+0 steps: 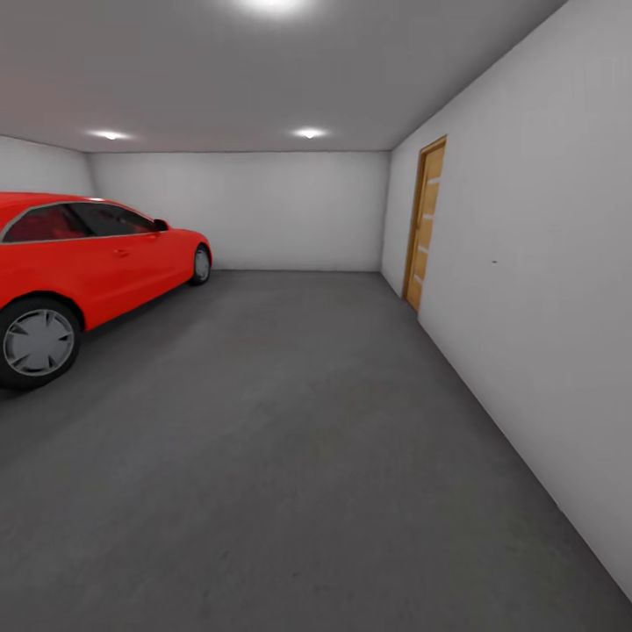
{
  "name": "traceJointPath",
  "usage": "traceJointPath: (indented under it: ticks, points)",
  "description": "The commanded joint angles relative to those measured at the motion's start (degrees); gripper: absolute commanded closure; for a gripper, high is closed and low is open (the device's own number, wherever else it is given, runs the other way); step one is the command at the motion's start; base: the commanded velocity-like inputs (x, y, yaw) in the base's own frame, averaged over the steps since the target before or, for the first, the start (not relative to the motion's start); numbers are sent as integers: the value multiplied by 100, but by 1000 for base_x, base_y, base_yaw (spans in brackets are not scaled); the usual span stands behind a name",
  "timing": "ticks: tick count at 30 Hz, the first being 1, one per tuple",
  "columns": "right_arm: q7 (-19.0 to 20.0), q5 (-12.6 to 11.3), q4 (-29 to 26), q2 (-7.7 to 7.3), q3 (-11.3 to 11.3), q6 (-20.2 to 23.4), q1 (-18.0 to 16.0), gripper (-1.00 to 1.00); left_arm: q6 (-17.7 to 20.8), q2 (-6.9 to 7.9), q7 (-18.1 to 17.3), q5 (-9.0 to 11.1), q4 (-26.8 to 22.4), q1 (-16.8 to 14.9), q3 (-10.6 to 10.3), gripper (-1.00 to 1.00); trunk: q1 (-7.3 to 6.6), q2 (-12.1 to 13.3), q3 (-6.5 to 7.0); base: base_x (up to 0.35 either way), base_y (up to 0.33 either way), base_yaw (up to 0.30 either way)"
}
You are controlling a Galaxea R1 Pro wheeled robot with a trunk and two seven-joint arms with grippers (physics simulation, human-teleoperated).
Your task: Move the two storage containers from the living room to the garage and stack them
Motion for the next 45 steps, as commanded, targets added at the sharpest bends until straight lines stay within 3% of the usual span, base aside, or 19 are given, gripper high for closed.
traceJointPath:
  ticks: [1,8,15,45]
  points:
    - [1,-29,0,0,30,-20,0,-100,-8,-1,2,10,-2,-1,0,-100,3,-2,-4,321,0,0]
    - [1,-29,0,1,31,-16,0,-100,-11,6,2,29,-2,-1,7,-100,3,-2,-4,322,0,0]
    - [1,-11,0,27,30,-20,0,-100,-29,15,4,223,0,-1,7,-100,3,-2,-4,322,0,0]
    - [1,-12,0,31,82,-20,0,-100,-54,7,2,242,6,-1,15,-100,3,-2,-4,322,0,0]
